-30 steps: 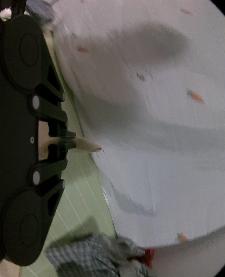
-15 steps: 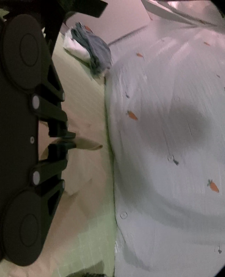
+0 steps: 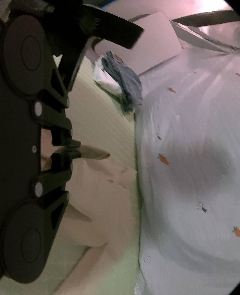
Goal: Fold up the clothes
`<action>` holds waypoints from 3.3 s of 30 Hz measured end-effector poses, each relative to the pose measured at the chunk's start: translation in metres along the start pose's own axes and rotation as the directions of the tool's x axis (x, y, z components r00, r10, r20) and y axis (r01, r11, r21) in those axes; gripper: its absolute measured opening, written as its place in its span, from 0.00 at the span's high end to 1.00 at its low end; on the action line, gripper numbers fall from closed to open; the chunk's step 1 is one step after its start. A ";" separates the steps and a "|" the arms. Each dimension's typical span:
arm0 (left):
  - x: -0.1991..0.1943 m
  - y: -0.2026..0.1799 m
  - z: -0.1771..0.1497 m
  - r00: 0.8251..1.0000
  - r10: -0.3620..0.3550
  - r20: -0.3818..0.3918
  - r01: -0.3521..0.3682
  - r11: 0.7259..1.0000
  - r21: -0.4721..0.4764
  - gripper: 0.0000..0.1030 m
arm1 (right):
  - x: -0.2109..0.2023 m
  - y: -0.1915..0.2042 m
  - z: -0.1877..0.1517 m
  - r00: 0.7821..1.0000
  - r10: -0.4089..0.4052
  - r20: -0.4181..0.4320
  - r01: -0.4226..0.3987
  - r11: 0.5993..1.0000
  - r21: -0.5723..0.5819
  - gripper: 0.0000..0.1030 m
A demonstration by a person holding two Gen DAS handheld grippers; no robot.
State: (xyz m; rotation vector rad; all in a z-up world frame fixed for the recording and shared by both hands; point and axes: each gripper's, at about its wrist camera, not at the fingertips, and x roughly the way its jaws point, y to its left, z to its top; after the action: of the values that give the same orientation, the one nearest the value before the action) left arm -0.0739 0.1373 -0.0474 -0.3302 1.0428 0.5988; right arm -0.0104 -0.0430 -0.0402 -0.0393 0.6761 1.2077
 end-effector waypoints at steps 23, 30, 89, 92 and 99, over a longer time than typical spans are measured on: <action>0.012 0.008 -0.029 0.995 -0.003 -0.098 0.008 0.999 0.046 0.19 | 0.020 0.025 -0.037 0.988 0.038 -0.149 -0.028 0.997 0.068 0.94; 0.017 0.011 -0.027 0.994 -0.001 -0.114 0.006 0.999 0.044 0.19 | 0.029 0.026 -0.040 0.982 0.035 -0.183 -0.020 0.996 0.086 0.91; 0.095 -0.037 0.016 0.977 0.077 -0.197 -0.128 0.957 -0.259 0.00 | -0.070 -0.289 -0.049 0.695 -0.680 -0.231 0.719 0.653 0.240 0.07; 0.096 -0.034 0.014 0.981 0.058 -0.187 -0.111 0.952 -0.285 0.00 | -0.070 -0.293 -0.056 0.697 -0.668 -0.259 0.717 0.661 0.222 0.03; 0.099 -0.037 0.020 0.981 0.049 -0.188 -0.098 0.961 -0.259 0.00 | -0.069 -0.283 -0.055 0.732 -0.642 -0.229 0.681 0.672 0.290 0.48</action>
State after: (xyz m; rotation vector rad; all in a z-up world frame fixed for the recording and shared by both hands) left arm -0.0013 0.1488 -0.1256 -0.5929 1.1531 0.7909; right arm 0.1976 -0.2294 -0.1405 -0.0433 0.8715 0.3575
